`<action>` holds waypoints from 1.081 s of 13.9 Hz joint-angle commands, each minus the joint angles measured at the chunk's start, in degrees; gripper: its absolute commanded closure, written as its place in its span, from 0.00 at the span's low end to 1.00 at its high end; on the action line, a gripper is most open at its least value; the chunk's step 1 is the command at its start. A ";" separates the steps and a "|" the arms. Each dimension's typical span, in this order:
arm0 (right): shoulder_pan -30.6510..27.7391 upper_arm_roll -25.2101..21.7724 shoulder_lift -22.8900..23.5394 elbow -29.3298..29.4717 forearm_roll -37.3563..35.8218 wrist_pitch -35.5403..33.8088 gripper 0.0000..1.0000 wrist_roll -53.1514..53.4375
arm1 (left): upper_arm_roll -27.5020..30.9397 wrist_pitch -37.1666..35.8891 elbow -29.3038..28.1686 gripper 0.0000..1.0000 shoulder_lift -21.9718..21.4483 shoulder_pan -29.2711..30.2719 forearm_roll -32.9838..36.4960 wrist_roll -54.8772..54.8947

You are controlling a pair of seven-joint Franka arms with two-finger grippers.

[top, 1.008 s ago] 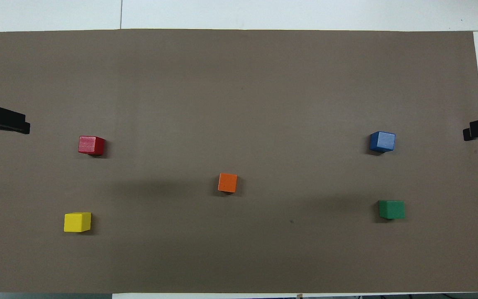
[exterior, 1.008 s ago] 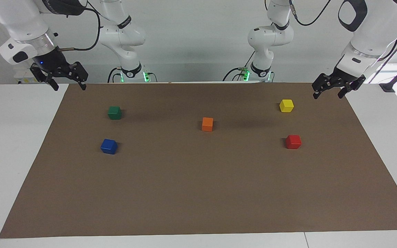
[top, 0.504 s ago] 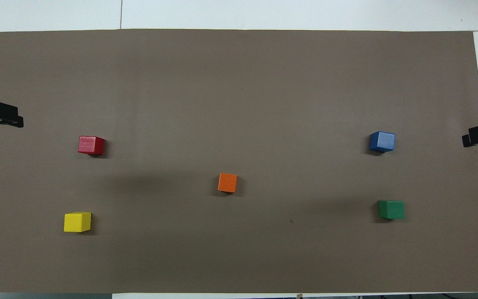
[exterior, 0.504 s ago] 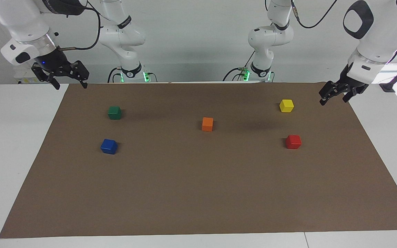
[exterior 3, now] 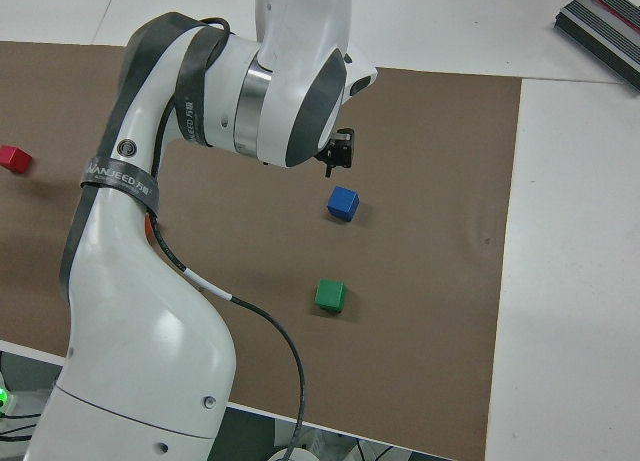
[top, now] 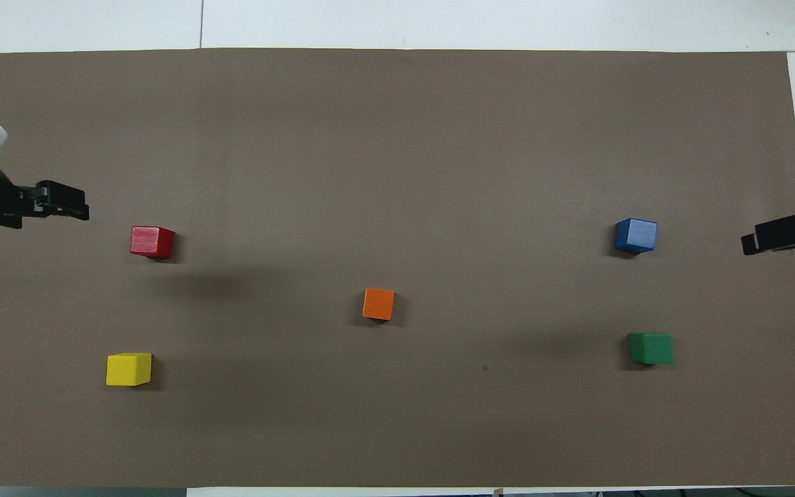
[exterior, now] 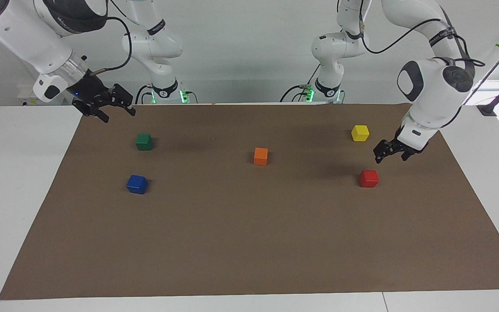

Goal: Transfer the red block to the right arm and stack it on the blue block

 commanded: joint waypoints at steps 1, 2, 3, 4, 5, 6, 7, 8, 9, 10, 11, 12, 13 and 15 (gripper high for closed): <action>-2.35 0.32 -2.50 -7.47 10.95 4.21 0.00 -8.19 | 0.65 7.60 -4.51 0.00 1.54 -1.56 2.03 0.56; -3.32 0.32 -2.15 -9.67 15.34 5.01 0.00 -12.31 | 0.65 10.24 -6.70 0.00 1.54 -1.56 2.12 1.00; -4.11 0.32 -1.28 -11.17 19.83 5.10 0.00 -15.66 | 0.65 12.09 -8.29 0.00 1.71 -1.30 2.12 2.22; -4.99 0.32 0.30 -12.23 24.05 5.02 0.00 -18.39 | 0.65 13.06 -8.65 0.00 2.67 -1.04 2.12 3.97; -5.61 0.32 1.79 -12.94 26.96 4.93 0.00 -21.99 | 0.65 13.68 -8.66 0.00 3.81 -1.03 2.12 4.51; -5.70 0.32 2.68 -14.07 29.77 4.84 0.00 -25.33 | 0.65 14.56 -8.66 0.00 4.69 -1.21 2.12 4.43; -5.70 0.32 3.03 -15.48 33.28 4.84 0.00 -27.19 | 0.65 14.74 -8.74 0.00 5.40 -1.30 2.12 4.52; -5.70 0.32 3.47 -17.32 37.76 4.67 0.00 -28.69 | 0.65 15.09 -8.74 0.00 6.28 -1.30 2.12 4.52; -5.62 0.32 4.17 -18.12 41.72 3.88 0.00 -30.53 | 0.65 16.66 -8.74 0.00 7.50 -1.30 2.12 4.43; -5.01 0.32 4.96 -18.82 44.37 2.92 0.00 -32.03 | 0.65 17.37 -8.66 0.00 7.95 -1.12 2.12 4.43; -4.74 0.41 5.58 -19.88 47.52 1.77 0.00 -32.91 | 0.65 16.60 -7.87 0.03 8.04 -0.95 2.12 4.43; -3.34 0.50 5.76 -21.10 50.69 0.46 0.00 -33.36 | 0.65 15.46 -7.26 0.40 8.13 -0.77 1.86 3.73; -1.76 0.50 5.85 -22.25 53.42 -0.69 0.00 -34.23 | 0.56 14.40 -7.25 0.71 8.04 -0.86 1.42 2.07; -0.53 0.50 6.98 -24.01 58.51 -5.23 0.00 -36.07 | 0.56 12.29 -6.90 1.00 7.87 -0.86 0.46 -8.71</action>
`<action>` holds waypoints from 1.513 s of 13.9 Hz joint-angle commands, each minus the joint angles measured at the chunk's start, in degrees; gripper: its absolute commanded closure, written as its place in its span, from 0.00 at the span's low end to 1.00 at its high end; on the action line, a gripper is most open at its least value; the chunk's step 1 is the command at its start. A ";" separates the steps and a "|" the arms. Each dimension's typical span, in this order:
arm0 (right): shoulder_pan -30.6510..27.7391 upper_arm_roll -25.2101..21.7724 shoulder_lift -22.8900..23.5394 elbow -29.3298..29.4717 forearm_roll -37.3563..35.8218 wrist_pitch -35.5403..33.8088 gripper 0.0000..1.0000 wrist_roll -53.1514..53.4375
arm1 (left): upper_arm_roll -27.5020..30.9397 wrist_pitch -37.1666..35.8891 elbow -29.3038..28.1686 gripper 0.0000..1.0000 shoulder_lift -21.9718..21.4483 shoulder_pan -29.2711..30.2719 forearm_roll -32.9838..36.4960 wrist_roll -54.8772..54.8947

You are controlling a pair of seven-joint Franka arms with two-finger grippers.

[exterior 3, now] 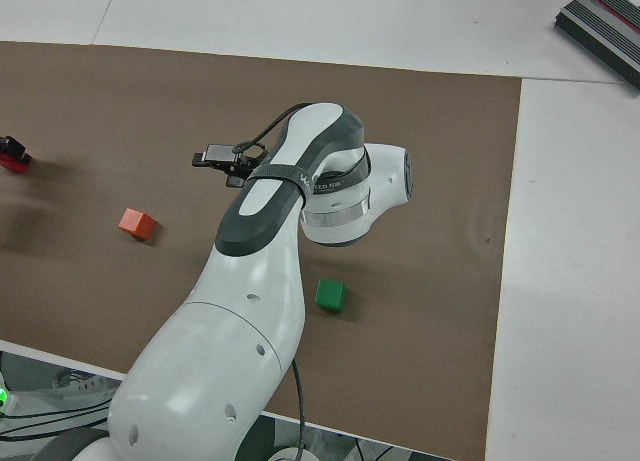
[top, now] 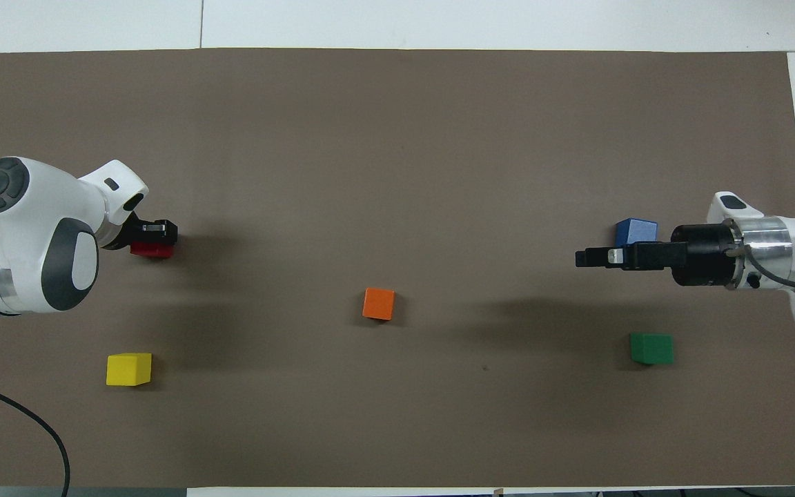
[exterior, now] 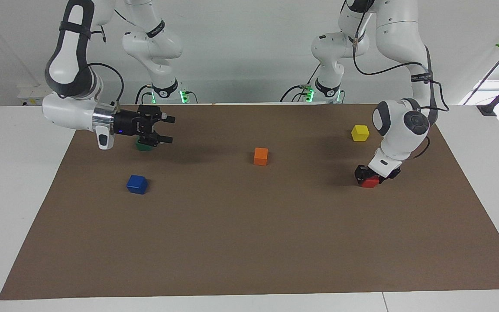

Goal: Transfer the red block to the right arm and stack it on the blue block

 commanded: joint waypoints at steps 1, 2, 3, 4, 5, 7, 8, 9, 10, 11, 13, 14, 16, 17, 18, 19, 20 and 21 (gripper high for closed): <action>1.06 0.04 1.51 -2.74 7.00 -7.09 0.00 -3.73 | -0.04 -2.91 1.05 1.00 -0.61 0.03 -0.63 -7.61; 1.06 0.04 3.70 -2.92 8.93 -11.64 0.00 -5.05 | -0.13 -5.61 2.53 1.00 -0.96 -0.41 -1.07 -8.32; 1.15 0.04 6.07 -2.92 11.56 -16.22 0.00 -7.24 | -0.13 -11.04 5.50 1.00 -1.31 -0.67 -2.81 -9.80; 1.24 0.04 6.79 -3.09 12.55 -18.70 0.00 -7.78 | -0.13 -16.75 8.57 1.00 -2.27 -0.76 -4.66 -12.86; 1.33 0.13 6.62 -3.62 13.43 -20.11 0.00 -7.78 | -0.82 -21.50 11.04 1.00 -3.59 -0.76 -5.89 -16.20; 4.03 0.13 7.14 -6.24 19.29 -23.54 0.00 -8.48 | -3.37 -30.38 15.18 1.00 -6.75 -0.67 -8.62 -23.14; 5.44 0.22 7.75 -7.39 22.46 -24.60 0.00 -9.97 | -4.60 -33.56 16.42 1.00 -8.59 -0.76 -10.11 -27.88; 7.28 0.22 8.89 -8.10 24.49 -25.39 0.00 -11.90 | -6.18 -35.42 16.69 1.00 -10.96 -0.76 -12.04 -33.06; 8.96 0.22 9.77 -8.63 26.77 -26.45 0.00 -13.83 | -7.76 -36.83 16.52 1.00 -13.33 -0.76 -14.06 -39.55; 10.54 0.22 10.04 -9.76 28.97 -26.72 0.00 -15.24 | -9.77 -37.71 16.43 1.00 -15.19 -1.37 -15.04 -46.49; 13.88 0.22 9.52 -12.14 34.76 -27.51 0.00 -16.57 | -12.16 -37.81 16.69 1.00 -17.22 -4.17 -18.18 -60.11; 15.46 0.22 9.34 -12.76 36.62 -27.60 0.00 -17.18 | -12.86 -36.94 16.69 1.00 -18.01 -5.58 -21.26 -68.01; 18.45 0.22 11.18 -13.38 40.22 -29.34 0.00 -20.51 | -12.96 -34.74 16.52 1.00 -18.28 -6.03 -30.11 -83.05; 19.77 0.22 12.84 -13.47 41.72 -31.27 0.00 -22.62 | -13.31 -34.56 16.52 1.00 -18.63 -6.21 -33.04 -89.38; 21.09 0.13 14.08 -13.47 42.61 -32.51 0.00 -25.34 | -14.53 -34.21 16.52 1.00 -18.98 -6.47 -34.54 -93.97; 21.62 0.22 14.96 -13.47 42.70 -33.48 0.00 -26.49 | -15.41 -34.03 16.52 1.00 -19.51 -6.56 -35.69 -98.28; 22.15 0.22 15.92 -13.47 42.79 -34.88 0.00 -27.64 | -16.64 -33.33 16.17 1.00 -20.56 -6.56 -37.09 -101.37; 23.29 0.22 17.33 -13.38 43.75 -36.11 0.00 -29.21 | -18.04 -31.94 15.56 1.00 -21.26 -6.65 -39.02 -103.84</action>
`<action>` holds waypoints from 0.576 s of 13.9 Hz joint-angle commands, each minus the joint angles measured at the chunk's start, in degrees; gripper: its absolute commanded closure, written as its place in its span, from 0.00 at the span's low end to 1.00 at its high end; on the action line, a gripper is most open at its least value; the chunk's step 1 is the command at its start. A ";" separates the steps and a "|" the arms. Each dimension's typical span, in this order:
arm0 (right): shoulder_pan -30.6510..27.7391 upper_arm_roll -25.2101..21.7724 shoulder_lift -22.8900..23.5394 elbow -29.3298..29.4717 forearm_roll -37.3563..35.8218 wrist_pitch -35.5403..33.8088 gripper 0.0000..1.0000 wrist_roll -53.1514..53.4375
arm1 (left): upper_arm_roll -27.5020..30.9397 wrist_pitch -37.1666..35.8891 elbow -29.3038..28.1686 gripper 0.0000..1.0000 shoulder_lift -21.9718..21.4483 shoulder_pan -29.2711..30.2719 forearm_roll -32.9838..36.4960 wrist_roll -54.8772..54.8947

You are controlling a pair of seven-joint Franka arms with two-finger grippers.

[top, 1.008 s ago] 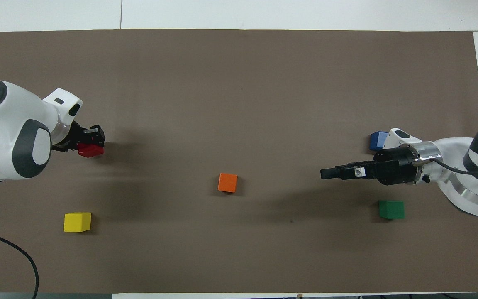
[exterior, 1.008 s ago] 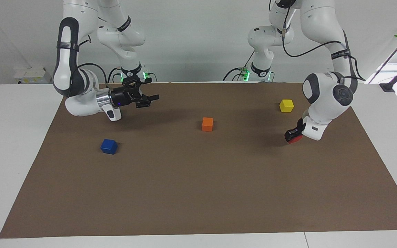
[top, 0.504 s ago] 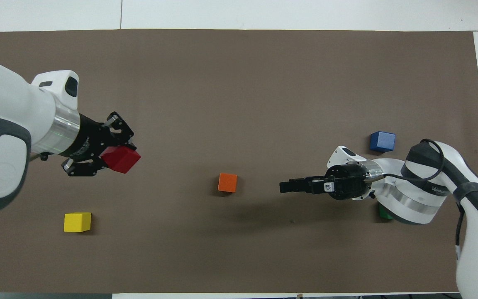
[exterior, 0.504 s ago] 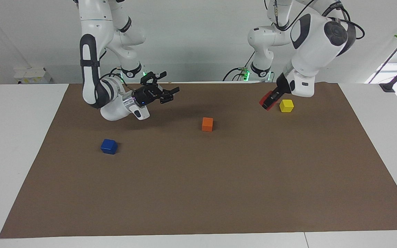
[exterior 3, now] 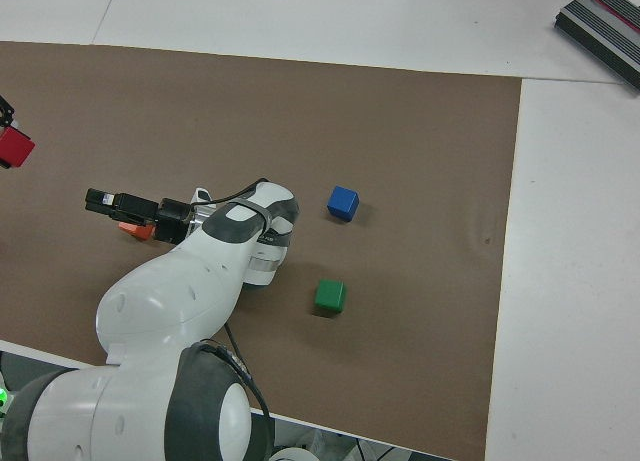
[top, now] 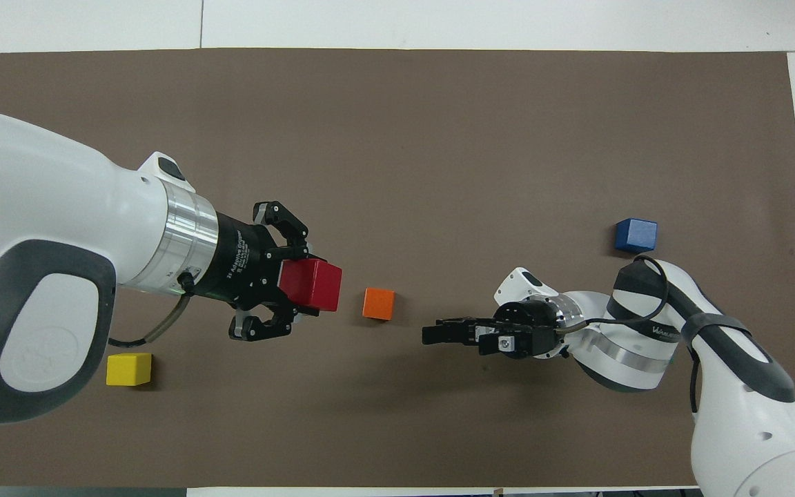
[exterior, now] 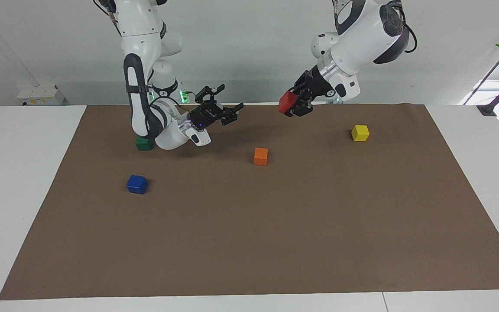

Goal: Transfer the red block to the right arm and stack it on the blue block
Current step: 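Lift the red cube with the left gripper while the right gripper approaches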

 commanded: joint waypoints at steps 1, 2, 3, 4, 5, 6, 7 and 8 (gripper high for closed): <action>2.92 -0.15 4.37 -0.01 3.70 -4.50 0.00 -4.78 | -2.88 4.43 -2.65 1.00 -3.47 -0.75 -4.69 -8.92; 5.28 -0.15 6.04 0.25 6.24 -6.17 0.00 -6.10 | -3.68 6.89 -3.36 1.00 -3.73 -2.06 -4.79 -11.82; 6.61 -0.15 7.10 0.43 8.09 -7.58 0.00 -6.28 | -3.68 8.91 -4.76 1.00 -4.26 -3.90 -4.88 -13.24; 7.15 -0.15 7.46 0.52 8.98 -7.94 0.00 -6.29 | -3.68 11.98 -6.69 1.00 -5.22 -5.14 -4.88 -13.60; 7.15 0.11 7.46 0.52 9.25 -7.86 0.00 -6.11 | -3.68 15.40 -9.32 1.00 -6.45 -6.11 -4.96 -13.60; 7.07 0.64 7.37 0.52 9.86 -7.95 0.00 -5.76 | -3.77 18.13 -12.13 1.00 -7.77 -7.51 -5.14 -13.69; 6.98 1.51 7.37 0.52 10.47 -8.12 0.00 -5.24 | -3.68 20.42 -14.85 1.00 -9.17 -8.74 -5.40 -14.04; 6.63 2.57 7.20 0.52 11.09 -8.73 0.00 -4.36 | -3.68 21.58 -16.88 1.00 -10.23 -9.02 -5.75 -14.22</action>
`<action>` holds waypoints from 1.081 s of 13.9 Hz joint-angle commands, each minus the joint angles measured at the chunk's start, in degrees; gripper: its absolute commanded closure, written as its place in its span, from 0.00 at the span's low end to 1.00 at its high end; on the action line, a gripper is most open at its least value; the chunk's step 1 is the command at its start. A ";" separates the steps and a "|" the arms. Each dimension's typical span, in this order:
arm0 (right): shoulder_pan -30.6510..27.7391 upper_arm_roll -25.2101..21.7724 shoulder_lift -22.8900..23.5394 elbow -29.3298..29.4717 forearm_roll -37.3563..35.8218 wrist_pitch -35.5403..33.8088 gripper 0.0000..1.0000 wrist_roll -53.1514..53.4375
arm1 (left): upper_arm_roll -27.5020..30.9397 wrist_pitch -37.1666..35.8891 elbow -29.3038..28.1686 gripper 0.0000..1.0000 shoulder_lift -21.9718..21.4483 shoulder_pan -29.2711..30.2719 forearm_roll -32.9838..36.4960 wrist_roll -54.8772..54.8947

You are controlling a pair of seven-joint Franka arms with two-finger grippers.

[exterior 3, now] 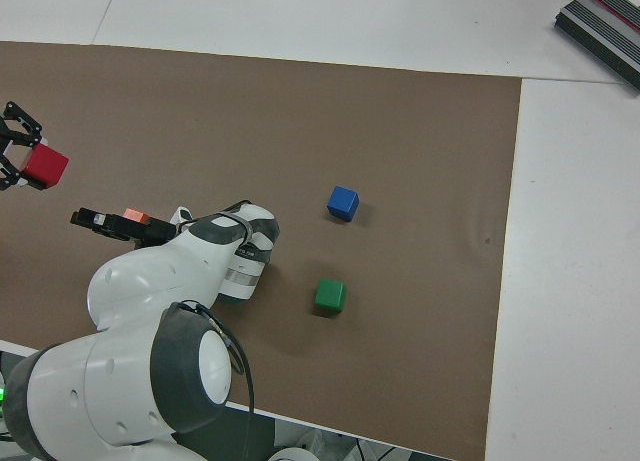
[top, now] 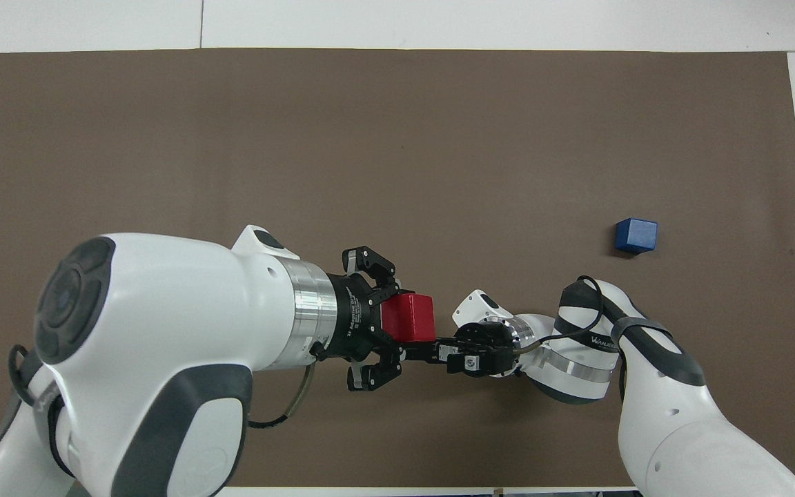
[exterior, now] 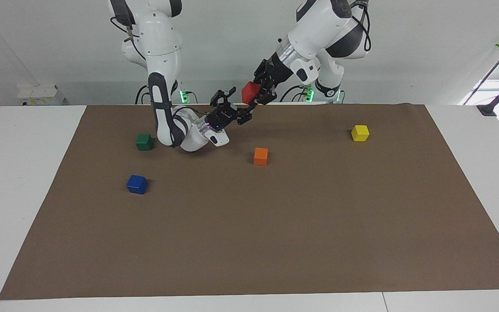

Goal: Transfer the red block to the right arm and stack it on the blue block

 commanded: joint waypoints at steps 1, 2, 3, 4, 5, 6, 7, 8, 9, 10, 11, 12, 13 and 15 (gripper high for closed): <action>-0.88 1.99 -0.18 0.27 2.09 -1.38 0.00 1.60 | 0.87 4.16 -7.70 1.00 -5.52 -1.39 -2.23 -0.65; -0.88 2.00 -0.18 0.26 2.10 -1.38 0.00 1.78 | 0.87 4.08 -7.88 1.00 -5.70 -1.39 -2.23 -0.65; -1.05 2.00 -0.18 0.26 2.10 -1.38 0.00 2.30 | 0.87 4.16 -8.06 1.00 -5.79 -1.39 -2.23 -0.65; -1.05 2.00 -0.18 0.35 2.10 -1.29 0.00 2.48 | 0.87 3.99 -8.15 1.00 -5.79 -1.39 -2.23 -0.65; -1.23 2.00 -0.18 0.35 2.27 -1.29 0.00 2.49 | 0.87 3.90 -8.32 1.00 -5.96 -1.39 -2.23 -0.65; -1.32 2.00 -0.18 0.35 2.88 -1.29 0.00 2.49 | 0.87 3.64 -8.59 1.00 -6.22 -1.39 -2.23 -0.65; -0.88 2.00 -0.26 0.35 3.76 -1.38 0.00 2.49 | 0.87 3.38 -8.68 1.00 -6.23 -1.39 -2.23 -0.56; -0.36 2.00 -0.35 0.35 5.51 -1.47 0.00 2.49 | 0.87 3.37 -8.85 1.00 -6.31 -1.48 -2.23 -0.47; -0.09 2.61 -0.53 0.35 6.31 -1.38 0.00 2.49 | 0.87 3.37 -8.85 1.00 -6.31 -1.48 -2.23 -0.47; -0.17 2.79 -0.53 0.44 6.32 -1.38 0.00 2.57 | 0.87 3.37 -8.94 1.00 -6.31 -1.82 -2.23 -0.47; -0.26 2.79 -0.53 0.79 6.40 -1.38 0.00 2.57 | 0.87 3.37 -8.94 1.00 -6.40 -1.83 -2.23 -0.38; -0.09 2.70 -0.53 0.97 6.66 -1.21 0.00 2.57 | 0.87 3.37 -8.94 1.00 -6.58 -2.26 -2.23 -0.21; 0.09 2.79 -0.53 0.88 7.89 -1.12 0.00 2.57 | 0.87 3.37 -9.03 1.00 -6.58 -2.27 -2.23 -0.12; 0.53 2.79 -0.53 0.97 8.16 -1.20 0.00 2.57 | 0.87 2.93 -9.03 1.00 -6.58 -2.70 -2.05 0.14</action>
